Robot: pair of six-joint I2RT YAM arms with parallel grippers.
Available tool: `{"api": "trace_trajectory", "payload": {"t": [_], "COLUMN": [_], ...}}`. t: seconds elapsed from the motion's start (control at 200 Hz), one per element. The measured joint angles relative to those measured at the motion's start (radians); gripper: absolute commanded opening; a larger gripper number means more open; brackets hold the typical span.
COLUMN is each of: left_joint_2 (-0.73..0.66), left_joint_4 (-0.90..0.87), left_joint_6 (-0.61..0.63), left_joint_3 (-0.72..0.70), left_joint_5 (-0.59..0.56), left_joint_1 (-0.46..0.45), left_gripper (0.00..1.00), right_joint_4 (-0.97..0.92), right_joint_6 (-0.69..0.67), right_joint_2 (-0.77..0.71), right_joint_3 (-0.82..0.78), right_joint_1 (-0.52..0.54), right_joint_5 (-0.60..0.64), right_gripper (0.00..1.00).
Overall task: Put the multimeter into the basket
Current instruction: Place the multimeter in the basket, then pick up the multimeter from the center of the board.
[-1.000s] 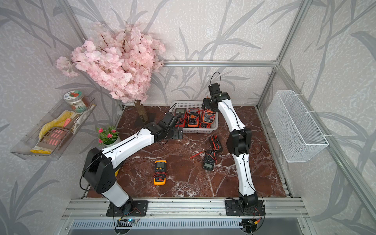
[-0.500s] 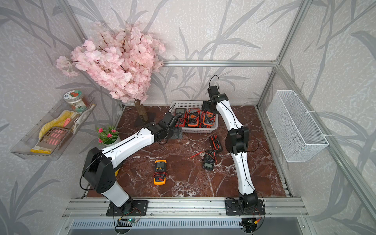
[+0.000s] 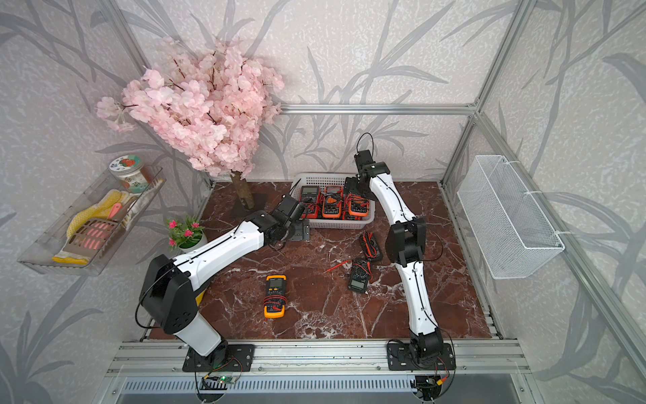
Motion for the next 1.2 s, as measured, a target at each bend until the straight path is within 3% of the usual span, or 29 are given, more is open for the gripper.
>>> {"api": "trace_trajectory", "payload": {"t": [0.285, 0.675, 0.9, 1.2], "left_joint_2": [-0.114, -0.158, -0.158, -0.158], "left_joint_4": [-0.060, -0.140, -0.161, -0.172], "left_joint_6": [-0.061, -0.217, -0.319, -0.430], "left_joint_3": [-0.118, -0.262, -0.312, -0.410], "left_joint_5": [-0.035, -0.052, -0.067, -0.069], "left_joint_1": [0.000, -0.039, -0.126, -0.171], "left_gripper": [1.00, 1.00, 1.00, 1.00], "right_joint_4": [0.043, 0.209, 0.229, 0.229], "right_joint_6": [0.001, 0.023, 0.026, 0.006], "right_joint_2": [-0.242, -0.660, -0.785, -0.858], "right_joint_3": [-0.269, -0.792, -0.993, -1.107], "right_joint_1": [0.024, 0.108, 0.144, 0.208], "right_joint_5": [-0.015, -0.090, -0.139, -0.214], "right_gripper": [0.99, 0.99, 0.99, 0.99]}}
